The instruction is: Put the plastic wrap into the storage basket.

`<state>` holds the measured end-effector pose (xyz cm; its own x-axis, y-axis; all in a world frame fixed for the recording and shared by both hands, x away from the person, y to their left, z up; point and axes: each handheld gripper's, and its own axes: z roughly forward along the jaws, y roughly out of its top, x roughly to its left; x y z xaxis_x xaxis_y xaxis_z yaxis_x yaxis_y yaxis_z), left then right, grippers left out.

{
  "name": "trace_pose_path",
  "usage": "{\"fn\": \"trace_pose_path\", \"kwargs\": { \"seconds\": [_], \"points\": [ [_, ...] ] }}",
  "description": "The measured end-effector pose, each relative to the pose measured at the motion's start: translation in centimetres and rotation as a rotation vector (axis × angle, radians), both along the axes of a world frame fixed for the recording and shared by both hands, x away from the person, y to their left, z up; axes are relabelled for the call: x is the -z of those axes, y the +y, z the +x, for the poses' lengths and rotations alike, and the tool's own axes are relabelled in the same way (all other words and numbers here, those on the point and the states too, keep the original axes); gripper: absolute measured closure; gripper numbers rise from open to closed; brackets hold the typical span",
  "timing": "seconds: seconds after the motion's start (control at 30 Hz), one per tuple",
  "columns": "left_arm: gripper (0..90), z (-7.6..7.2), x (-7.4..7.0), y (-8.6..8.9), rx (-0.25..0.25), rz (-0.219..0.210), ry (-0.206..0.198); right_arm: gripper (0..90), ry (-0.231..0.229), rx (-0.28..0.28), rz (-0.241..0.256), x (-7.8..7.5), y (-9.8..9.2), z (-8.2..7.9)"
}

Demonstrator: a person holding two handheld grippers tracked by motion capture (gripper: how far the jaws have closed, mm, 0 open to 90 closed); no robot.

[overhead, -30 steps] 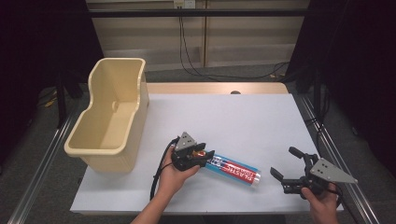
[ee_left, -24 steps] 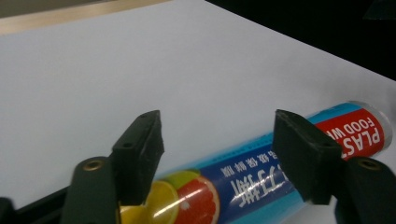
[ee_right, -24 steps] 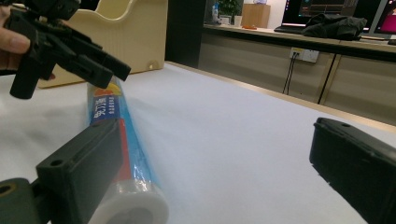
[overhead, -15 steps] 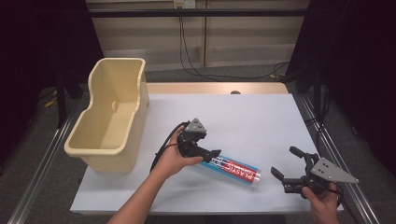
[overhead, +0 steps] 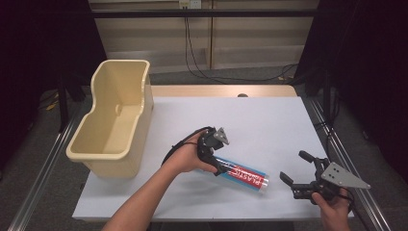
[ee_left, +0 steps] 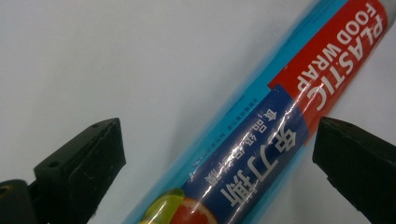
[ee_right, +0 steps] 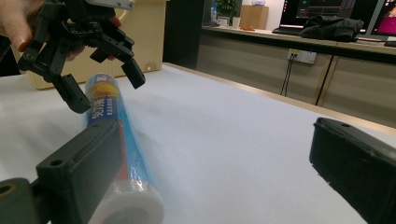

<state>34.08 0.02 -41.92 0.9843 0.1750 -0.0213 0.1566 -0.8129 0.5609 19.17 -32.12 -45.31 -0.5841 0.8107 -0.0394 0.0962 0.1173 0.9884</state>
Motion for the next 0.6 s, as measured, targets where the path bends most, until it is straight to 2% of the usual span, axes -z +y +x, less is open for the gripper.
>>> {"fn": "trace_pose_path", "kwargs": {
  "seconds": [0.03,0.07,0.13,0.17,0.2,0.27,0.43,0.6],
  "points": [
    [1.9,0.0,0.0,0.0,0.000,0.000,0.000,2.4,0.002,0.002,0.007,0.0,0.0,0.0],
    [1.8,0.1,0.2,-0.3,0.029,0.036,-0.002,2.4,0.001,0.002,-0.001,0.0,0.0,0.0],
    [1.7,0.1,0.4,-0.4,0.043,0.043,-0.005,2.4,0.001,0.003,0.002,0.0,0.0,0.0],
    [1.8,0.2,0.7,-0.6,0.066,0.066,-0.003,2.4,0.001,0.004,0.001,0.0,0.0,0.0],
    [1.8,0.2,0.7,-0.6,0.066,0.066,-0.003,2.4,0.001,0.004,0.001,0.0,0.0,0.0],
    [1.7,0.3,1.1,-0.8,0.097,0.090,-0.003,2.4,0.002,0.004,0.005,0.0,0.0,0.0],
    [3.0,0.2,1.7,-1.3,0.146,0.100,0.006,2.5,0.002,0.004,-0.004,0.0,-0.1,0.0],
    [5.3,0.0,2.7,-2.0,0.205,0.153,0.006,2.5,0.004,0.007,-0.007,0.0,-0.2,0.1]
  ]
}}
